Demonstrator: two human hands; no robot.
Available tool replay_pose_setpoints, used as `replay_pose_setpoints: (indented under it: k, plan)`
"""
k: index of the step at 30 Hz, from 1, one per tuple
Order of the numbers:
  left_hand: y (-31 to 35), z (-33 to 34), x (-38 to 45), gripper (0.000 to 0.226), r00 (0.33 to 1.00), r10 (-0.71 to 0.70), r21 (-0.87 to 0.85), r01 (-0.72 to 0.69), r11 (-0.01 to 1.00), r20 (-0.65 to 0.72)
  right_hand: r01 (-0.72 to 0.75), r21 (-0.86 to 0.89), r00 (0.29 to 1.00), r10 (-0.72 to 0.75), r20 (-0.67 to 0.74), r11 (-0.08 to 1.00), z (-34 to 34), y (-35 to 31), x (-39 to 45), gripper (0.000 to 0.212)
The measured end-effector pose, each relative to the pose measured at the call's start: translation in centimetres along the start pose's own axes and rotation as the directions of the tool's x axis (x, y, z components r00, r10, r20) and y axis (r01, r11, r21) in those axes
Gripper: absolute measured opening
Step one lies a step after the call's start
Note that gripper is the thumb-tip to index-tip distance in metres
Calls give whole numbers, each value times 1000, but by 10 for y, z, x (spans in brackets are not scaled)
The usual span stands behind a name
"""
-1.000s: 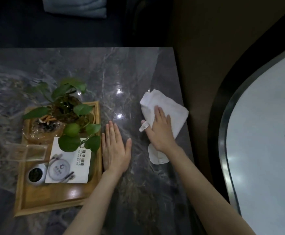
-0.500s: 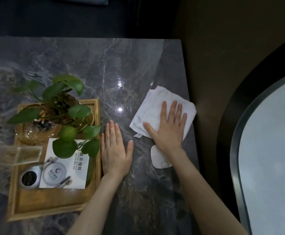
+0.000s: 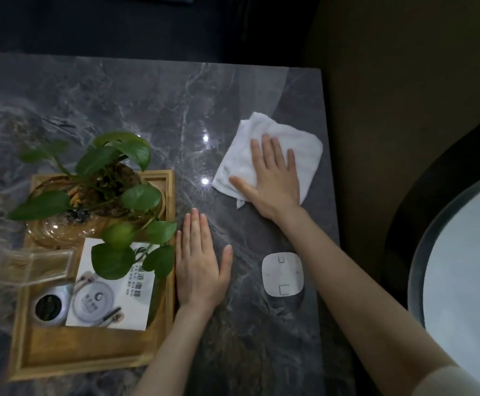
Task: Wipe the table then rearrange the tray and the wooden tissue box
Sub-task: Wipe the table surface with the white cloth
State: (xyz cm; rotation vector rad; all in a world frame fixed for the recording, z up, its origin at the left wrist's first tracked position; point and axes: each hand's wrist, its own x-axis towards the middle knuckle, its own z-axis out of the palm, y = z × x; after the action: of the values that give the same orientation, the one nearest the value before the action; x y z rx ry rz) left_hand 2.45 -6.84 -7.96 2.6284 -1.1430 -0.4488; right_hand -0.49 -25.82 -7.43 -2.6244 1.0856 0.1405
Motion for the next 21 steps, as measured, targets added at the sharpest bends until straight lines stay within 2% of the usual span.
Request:
replay_pose_setpoints:
  k: [4, 9, 14, 21]
  plan:
    - [-1, 1, -1, 75, 1000, -13, -50, 12, 999, -21, 210, 13, 977, -210, 41, 978, 6, -6, -22, 84]
    - [-2, 3, -1, 76, 999, -11, -77, 8, 997, -37, 350, -1, 934, -349, 80, 937, 10, 8, -68, 80]
    - [-1, 2, -1, 75, 1000, -14, -54, 12, 998, -24, 265, 10, 958, -264, 107, 964, 14, 20, -97, 70]
    - [1, -2, 0, 75, 1000, -8, -68, 8, 998, 1, 123, 17, 992, -123, 17, 992, 4, 40, -70, 63]
